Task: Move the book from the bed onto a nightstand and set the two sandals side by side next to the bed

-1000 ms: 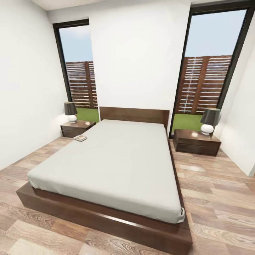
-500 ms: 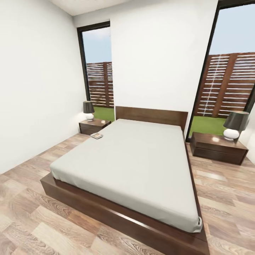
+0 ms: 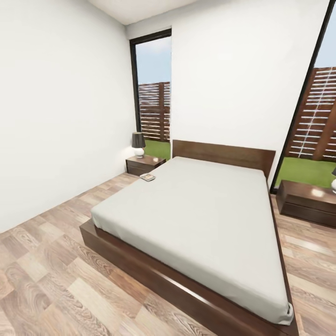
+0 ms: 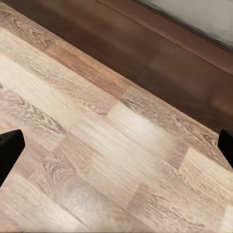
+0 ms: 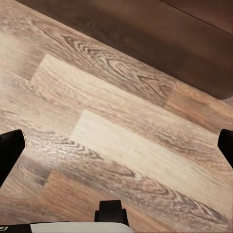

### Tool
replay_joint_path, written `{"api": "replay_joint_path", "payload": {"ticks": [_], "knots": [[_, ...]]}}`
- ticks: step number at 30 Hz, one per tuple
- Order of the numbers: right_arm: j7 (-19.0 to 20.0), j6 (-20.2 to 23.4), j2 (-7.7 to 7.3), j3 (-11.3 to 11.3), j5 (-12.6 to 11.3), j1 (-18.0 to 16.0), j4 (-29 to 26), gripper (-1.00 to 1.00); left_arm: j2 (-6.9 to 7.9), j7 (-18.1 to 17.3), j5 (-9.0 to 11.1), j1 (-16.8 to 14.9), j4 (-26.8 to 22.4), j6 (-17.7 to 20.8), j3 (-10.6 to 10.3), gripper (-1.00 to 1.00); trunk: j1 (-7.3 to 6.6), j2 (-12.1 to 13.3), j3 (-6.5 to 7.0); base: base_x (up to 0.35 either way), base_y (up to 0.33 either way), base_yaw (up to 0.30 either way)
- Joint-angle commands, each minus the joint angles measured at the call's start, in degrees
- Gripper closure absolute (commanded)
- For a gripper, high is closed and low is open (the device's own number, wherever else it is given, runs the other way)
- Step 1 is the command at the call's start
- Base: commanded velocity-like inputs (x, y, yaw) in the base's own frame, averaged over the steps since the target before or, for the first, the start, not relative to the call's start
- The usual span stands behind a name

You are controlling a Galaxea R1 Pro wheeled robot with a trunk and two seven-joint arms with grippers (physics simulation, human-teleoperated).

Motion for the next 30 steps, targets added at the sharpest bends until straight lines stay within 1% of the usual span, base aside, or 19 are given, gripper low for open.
{"api": "replay_joint_path", "payload": {"ticks": [1, 30], "knots": [[0.0, -0.2, 0.02, 0.0, -0.1, 0.0, 0.0, -1.0, -0.02, 0.0, 0.5, 0.0, 0.0, -0.1, 0.0, -1.0, 0.0, 0.0, -0.05, 0.0, 0.0, 0.294], [0.0, -0.2, 0.06, 0.0, -0.1, 0.0, 0.0, -1.0, -0.02, -0.1, 0.5, 0.0, 0.4, -0.1, 0.0, -1.0, 0.0, 0.0, -0.05, 0.0, 0.0, 0.294]]}}
